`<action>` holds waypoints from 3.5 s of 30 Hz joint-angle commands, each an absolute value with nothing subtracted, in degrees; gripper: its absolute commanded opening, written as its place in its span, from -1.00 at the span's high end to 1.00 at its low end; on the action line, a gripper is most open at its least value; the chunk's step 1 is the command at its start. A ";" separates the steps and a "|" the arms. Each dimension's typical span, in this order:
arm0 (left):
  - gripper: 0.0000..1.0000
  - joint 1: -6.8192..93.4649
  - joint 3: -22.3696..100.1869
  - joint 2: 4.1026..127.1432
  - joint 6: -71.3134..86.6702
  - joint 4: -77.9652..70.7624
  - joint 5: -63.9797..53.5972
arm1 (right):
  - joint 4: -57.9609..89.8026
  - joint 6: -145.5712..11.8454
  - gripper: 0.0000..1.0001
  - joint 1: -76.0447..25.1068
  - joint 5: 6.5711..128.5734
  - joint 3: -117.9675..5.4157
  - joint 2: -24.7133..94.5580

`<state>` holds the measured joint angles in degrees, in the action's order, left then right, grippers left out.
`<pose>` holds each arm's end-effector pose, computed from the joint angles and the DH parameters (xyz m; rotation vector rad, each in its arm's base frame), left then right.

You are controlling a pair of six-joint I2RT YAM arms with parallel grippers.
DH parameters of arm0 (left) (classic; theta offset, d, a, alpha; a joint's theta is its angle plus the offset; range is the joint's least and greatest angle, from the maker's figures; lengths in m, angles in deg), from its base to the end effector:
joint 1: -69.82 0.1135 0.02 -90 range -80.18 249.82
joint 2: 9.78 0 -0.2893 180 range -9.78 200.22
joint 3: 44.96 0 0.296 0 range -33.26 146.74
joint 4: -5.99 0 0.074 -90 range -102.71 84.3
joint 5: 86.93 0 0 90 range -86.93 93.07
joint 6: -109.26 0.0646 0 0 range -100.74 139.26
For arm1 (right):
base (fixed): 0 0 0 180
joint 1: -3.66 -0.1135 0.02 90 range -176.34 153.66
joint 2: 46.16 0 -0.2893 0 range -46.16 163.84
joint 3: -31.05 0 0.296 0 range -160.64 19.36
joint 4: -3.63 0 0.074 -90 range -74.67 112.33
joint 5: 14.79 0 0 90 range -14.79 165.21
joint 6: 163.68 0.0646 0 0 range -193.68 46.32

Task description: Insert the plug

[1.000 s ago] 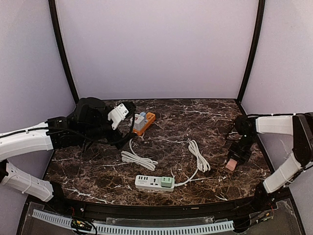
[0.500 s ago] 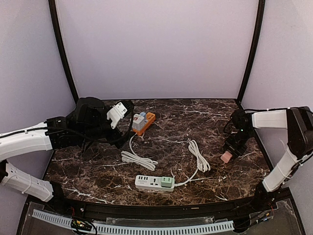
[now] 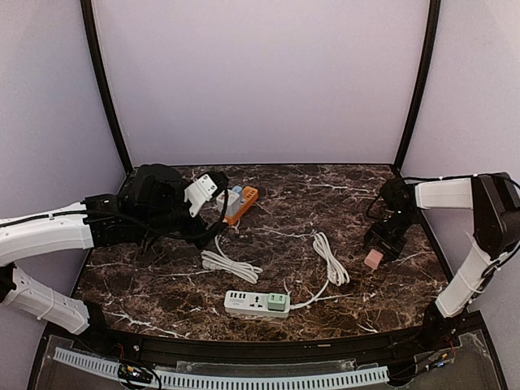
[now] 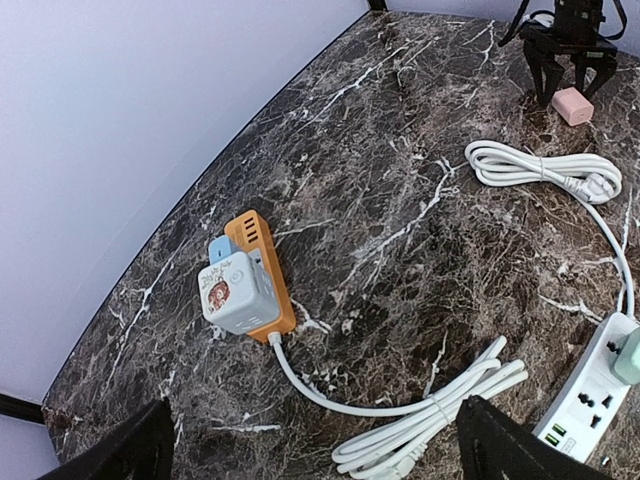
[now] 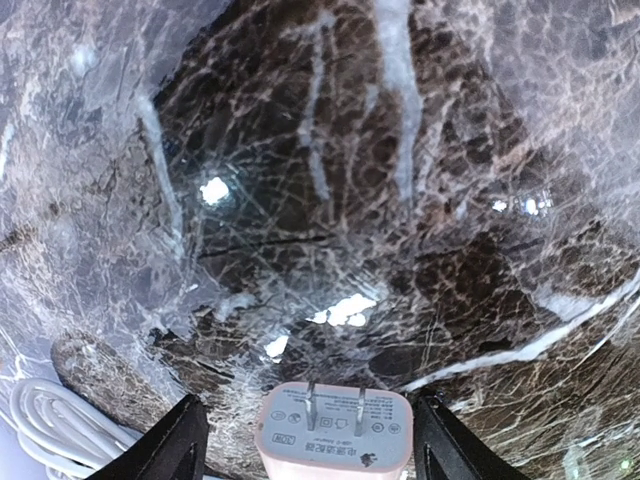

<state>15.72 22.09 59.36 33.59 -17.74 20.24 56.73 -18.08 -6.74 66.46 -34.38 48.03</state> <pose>0.2119 -0.2601 0.3139 0.9651 1.7550 -0.1422 0.3131 0.0675 0.1231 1.1717 2.8586 0.3180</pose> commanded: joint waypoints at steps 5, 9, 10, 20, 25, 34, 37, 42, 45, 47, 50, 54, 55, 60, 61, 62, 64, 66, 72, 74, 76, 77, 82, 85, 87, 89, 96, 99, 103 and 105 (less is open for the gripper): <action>-0.97 16.13 23.02 58.99 33.64 -18.07 20.30 | 53.74 -22.26 -0.32 -6.10 68.71 -34.69 51.72; -0.97 16.20 22.91 58.93 33.65 -18.10 20.39 | 55.21 -24.75 -0.19 -6.10 69.06 -36.29 53.54; -0.97 16.20 22.97 58.94 33.66 -18.05 20.50 | 55.23 -25.11 -0.13 -6.09 68.86 -36.20 53.72; -0.97 16.46 24.81 61.27 33.05 -18.87 21.22 | 54.02 -27.43 0.39 -6.10 68.10 -34.07 51.32; -0.97 17.28 27.05 62.03 30.87 -20.82 22.99 | 55.54 -26.99 0.48 -6.10 67.32 -36.94 49.32; -0.97 22.54 39.35 68.99 15.07 -36.78 23.83 | 52.83 -15.90 0.50 -6.35 60.84 -40.12 40.86; -0.98 22.78 43.10 70.89 13.05 -39.14 20.86 | 51.78 -12.01 0.49 -6.98 59.68 -41.98 38.90; -0.97 23.59 45.88 72.32 8.17 -37.65 12.87 | 47.63 -4.50 0.50 -8.67 57.06 -43.81 36.01; -0.97 23.67 46.85 72.69 6.55 -35.30 8.46 | 45.07 0.10 0.51 -10.25 56.24 -44.08 34.43; -0.97 23.68 47.00 72.76 5.73 -33.25 5.27 | 43.91 2.23 0.52 -11.66 55.87 -44.67 33.95; -0.95 23.68 47.09 73.24 4.76 -30.66 -0.52 | 42.73 4.88 0.53 -14.19 55.78 -45.24 33.22; -0.85 23.68 45.73 73.77 3.07 -25.15 -5.39 | 40.46 9.17 0.53 -17.24 55.94 -44.18 31.22; -0.82 23.66 45.52 74.04 2.59 -23.27 -5.73 | 39.93 10.22 0.53 -17.91 55.94 -43.87 30.78; -0.76 21.74 45.59 76.08 1.61 -19.67 -6.49 | 38.90 13.58 0.53 -21.76 56.98 -44.27 30.04; -0.75 20.80 45.85 76.94 1.93 -19.58 -6.32 | 38.82 13.97 0.53 -22.46 57.32 -44.42 30.00; -0.75 20.26 46.48 77.30 2.02 -19.35 -5.83 | 38.73 14.59 0.53 -23.08 57.82 -44.45 29.85; -0.75 18.86 47.39 78.46 2.37 -19.10 -4.53 | 38.54 15.53 0.53 -24.43 58.49 -44.54 29.50; -0.75 17.72 47.91 79.28 2.83 -18.28 -3.63 | 38.53 16.37 0.53 -25.44 58.88 -44.77 29.34; -0.74 14.63 49.16 81.57 5.44 -15.77 -1.34 | 38.57 18.69 0.53 -28.22 59.70 -44.99 29.07; -0.71 14.17 49.74 82.41 5.69 -15.28 -0.70 | 38.53 19.70 0.53 -29.06 60.19 -44.83 28.83; -0.69 13.89 49.90 83.09 5.08 -14.20 0.09 | 38.07 20.99 0.55 -29.78 60.72 -44.62 28.39; -0.69 13.85 49.89 83.64 4.40 -13.73 0.11 | 37.64 21.53 0.57 -30.13 60.93 -44.46 28.18; -0.68 13.84 50.73 85.94 1.25 -10.16 -0.21 | 36.52 25.64 0.59 -31.86 62.92 -44.32 26.65; -0.68 13.84 50.84 86.97 -1.37 -7.33 0.16 | 33.71 29.57 0.61 -32.48 63.77 -42.91 25.06; -0.67 13.84 51.33 87.83 -2.16 -5.14 -0.72 | 32.99 31.24 0.61 -32.77 64.15 -42.75 24.61; -0.67 13.84 52.37 88.95 -2.63 -2.75 -1.90 | 32.90 32.04 0.61 -32.90 64.47 -43.23 24.51; -0.66 13.84 56.13 92.43 -4.02 0.23 -5.03 | 32.26 34.73 0.61 -33.34 66.02 -42.74 23.27; -0.66 13.84 57.09 93.50 -4.85 0.59 -5.44 | 30.78 35.90 0.62 -33.41 66.24 -42.09 22.87; -0.64 13.84 58.38 95.37 -6.71 1.35 -5.25 | 29.41 37.14 0.62 -33.52 67.05 -41.63 22.29; -0.61 13.84 59.35 96.32 -7.62 1.69 -5.68 | 28.37 37.81 0.62 -33.53 67.06 -41.15 22.05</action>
<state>13.99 56.91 94.66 -5.23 0.03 -4.44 32.56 35.73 -32.83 65.85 -42.42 23.58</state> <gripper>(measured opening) 0.820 0.410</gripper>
